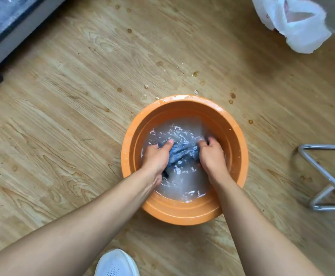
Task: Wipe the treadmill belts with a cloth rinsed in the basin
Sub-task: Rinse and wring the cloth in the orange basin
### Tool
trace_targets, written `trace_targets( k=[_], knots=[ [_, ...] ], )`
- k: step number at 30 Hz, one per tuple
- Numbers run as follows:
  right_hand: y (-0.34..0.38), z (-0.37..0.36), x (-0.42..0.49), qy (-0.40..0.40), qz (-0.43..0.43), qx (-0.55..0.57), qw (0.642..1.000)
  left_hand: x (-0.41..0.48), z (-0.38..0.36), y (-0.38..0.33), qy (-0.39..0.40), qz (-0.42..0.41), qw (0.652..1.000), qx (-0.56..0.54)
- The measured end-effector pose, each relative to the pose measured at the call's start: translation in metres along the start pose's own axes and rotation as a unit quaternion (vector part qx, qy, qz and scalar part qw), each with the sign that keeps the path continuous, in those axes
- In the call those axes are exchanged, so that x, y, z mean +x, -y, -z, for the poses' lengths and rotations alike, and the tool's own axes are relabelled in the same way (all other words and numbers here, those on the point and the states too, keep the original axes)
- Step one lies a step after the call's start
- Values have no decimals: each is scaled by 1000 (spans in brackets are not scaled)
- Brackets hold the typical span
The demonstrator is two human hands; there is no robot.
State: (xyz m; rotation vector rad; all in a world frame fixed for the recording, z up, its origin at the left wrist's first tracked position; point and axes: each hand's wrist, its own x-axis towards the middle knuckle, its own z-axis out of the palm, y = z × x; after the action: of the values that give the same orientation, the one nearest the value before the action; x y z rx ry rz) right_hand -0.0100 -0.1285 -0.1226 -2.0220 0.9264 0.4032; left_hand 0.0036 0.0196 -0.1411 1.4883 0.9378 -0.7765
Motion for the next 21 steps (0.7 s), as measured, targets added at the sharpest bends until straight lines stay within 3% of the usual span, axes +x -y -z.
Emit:
trace_targets(
  k=[4,8,10,16,21],
  knots=[
    [13,-3,-24,35,107,53,992,-21,-11,-12,-3,-56,998,2],
    [21,-27,-35,47,165,37,985,-32,-22,-28,23,13,991,-133],
    [26,-35,-34,23,153,21,988,-31,-20,-34,26,45,986,-160],
    [44,-55,-26,30,87,28,995,-23,-6,-42,1,41,993,-113],
    [32,-36,8,35,82,-68,994,-39,0,-21,34,-14,996,-86]
  ],
)
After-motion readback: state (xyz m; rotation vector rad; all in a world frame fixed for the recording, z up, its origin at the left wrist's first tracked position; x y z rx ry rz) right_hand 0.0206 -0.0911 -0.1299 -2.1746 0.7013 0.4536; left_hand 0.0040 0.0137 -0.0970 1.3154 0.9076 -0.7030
